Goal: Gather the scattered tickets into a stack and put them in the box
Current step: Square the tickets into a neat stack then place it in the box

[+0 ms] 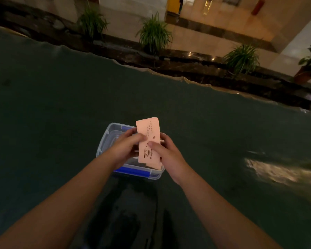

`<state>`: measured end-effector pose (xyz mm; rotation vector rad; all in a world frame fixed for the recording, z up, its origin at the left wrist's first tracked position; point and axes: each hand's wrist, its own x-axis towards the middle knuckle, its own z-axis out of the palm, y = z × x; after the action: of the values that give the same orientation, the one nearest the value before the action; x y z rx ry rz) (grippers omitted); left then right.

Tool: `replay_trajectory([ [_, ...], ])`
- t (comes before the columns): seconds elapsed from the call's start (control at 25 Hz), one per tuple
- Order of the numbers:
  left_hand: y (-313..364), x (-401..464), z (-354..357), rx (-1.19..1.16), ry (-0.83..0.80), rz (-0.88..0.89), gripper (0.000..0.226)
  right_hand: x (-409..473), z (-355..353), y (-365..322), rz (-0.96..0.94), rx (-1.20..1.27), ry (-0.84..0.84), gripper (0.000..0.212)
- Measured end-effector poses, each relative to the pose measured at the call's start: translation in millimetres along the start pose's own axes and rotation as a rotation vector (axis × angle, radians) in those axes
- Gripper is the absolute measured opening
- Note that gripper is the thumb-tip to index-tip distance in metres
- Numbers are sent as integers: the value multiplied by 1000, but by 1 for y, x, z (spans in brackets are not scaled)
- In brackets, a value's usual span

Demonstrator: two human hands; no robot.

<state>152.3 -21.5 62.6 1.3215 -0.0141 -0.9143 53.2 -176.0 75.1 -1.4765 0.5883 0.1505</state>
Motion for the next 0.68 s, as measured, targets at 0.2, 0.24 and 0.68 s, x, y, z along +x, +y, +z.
replay_trajectory([
  [0.2,-1,14,-40,67,38,-92,40,30,46,3,128,-47,42,53],
  [0.24,-3,18,-45,87,55,-110,40,35,53,5,153,-64,51,55],
  [0.68,-34,65,-51,175,185,-284,18,96,84,38,393,-243,190,60],
])
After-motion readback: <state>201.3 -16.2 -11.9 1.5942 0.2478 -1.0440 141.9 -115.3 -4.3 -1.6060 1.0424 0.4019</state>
